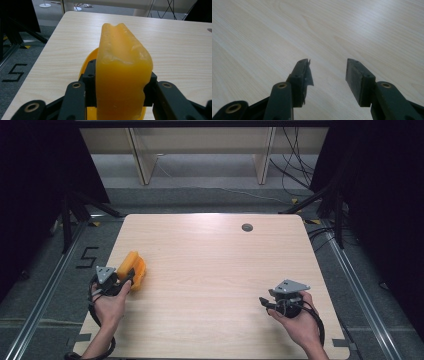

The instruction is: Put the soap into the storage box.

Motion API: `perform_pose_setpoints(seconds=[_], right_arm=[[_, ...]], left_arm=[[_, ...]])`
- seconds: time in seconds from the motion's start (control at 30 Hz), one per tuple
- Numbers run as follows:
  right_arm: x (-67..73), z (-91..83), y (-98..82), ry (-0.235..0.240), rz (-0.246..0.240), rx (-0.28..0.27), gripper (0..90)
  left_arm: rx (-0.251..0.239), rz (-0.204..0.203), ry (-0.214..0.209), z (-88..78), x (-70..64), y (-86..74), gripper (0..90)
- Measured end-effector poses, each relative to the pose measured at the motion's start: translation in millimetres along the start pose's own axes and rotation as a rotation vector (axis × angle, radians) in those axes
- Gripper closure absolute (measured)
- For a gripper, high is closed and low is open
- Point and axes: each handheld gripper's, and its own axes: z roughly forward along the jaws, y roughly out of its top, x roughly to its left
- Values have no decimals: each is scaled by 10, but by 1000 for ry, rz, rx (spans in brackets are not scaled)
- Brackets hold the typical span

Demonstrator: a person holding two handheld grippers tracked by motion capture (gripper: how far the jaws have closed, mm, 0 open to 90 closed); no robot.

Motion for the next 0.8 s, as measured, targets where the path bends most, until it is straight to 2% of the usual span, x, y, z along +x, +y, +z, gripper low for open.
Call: perform_pose_setpoints(seconds=[0.27, 0.37, 0.53, 0.8], right_arm=[[-2, 0, -1, 0, 0, 1, 533], [-4, 2, -3, 1, -1, 3, 530], [-2, 4, -3, 2, -2, 5, 528], [0, 3, -5, 2, 6, 7, 528]], left_arm=[[15, 18, -10, -15, 27, 29, 579], [9, 19, -16, -43, 35, 54, 528], [3, 26, -27, -84, 45, 82, 501], [10, 50, -13, -141, 85, 122, 465]])
